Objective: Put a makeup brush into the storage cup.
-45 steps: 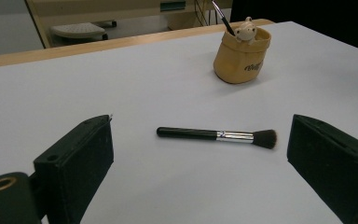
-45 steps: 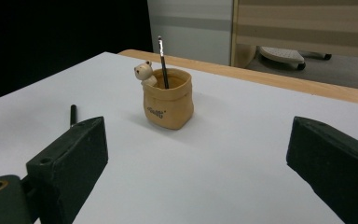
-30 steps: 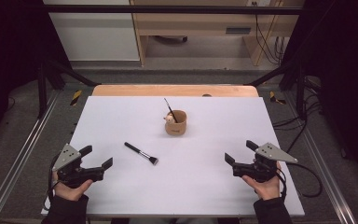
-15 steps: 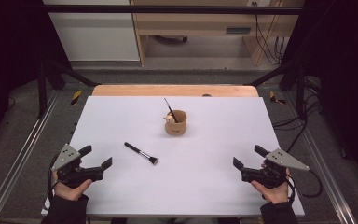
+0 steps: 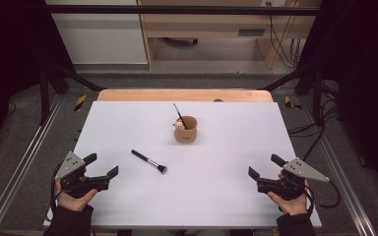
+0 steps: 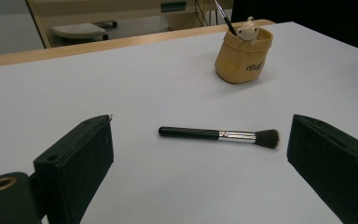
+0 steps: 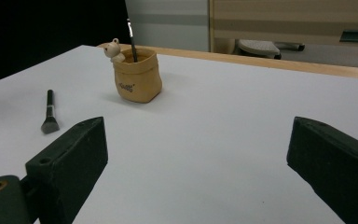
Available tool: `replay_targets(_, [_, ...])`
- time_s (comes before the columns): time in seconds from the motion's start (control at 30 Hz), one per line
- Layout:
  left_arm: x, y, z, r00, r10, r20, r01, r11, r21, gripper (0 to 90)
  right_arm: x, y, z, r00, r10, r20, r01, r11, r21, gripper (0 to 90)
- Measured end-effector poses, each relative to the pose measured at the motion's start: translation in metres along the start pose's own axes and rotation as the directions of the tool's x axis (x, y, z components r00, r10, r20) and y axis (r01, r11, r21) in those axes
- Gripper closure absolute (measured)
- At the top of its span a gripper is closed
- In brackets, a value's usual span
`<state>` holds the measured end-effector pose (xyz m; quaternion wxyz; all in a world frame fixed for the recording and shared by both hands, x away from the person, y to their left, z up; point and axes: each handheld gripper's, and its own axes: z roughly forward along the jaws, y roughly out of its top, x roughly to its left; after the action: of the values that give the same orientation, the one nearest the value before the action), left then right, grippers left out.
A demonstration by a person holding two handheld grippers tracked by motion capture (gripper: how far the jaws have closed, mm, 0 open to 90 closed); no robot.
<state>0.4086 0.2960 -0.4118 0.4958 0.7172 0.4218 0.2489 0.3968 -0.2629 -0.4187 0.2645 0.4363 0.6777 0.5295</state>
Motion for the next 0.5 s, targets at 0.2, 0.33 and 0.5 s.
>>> replay_targets(0.2, [0.000, 0.001, 0.002, 0.9999, 0.010, 0.005, -0.010, 0.9999, 0.005, 6.4, 0.003, 0.003, -0.001, 1.0000, -0.005, 0.002, 0.005, 1.000, -0.009, 5.7])
replay_targets(0.33, [-0.003, 0.005, 0.005, 0.9995, 0.023, 0.023, -0.023, 0.9997, 0.009, 6.4, 0.004, 0.004, -0.001, 1.0000, -0.008, 0.005, 0.008, 1.000, -0.009, 5.5])
replay_targets(0.5, [-0.007, 0.011, 0.011, 0.9985, 0.038, 0.040, -0.038, 0.9992, 0.015, 6.4, 0.006, 0.005, 0.001, 0.9998, -0.018, 0.001, 0.018, 1.000, -0.009, 5.3])
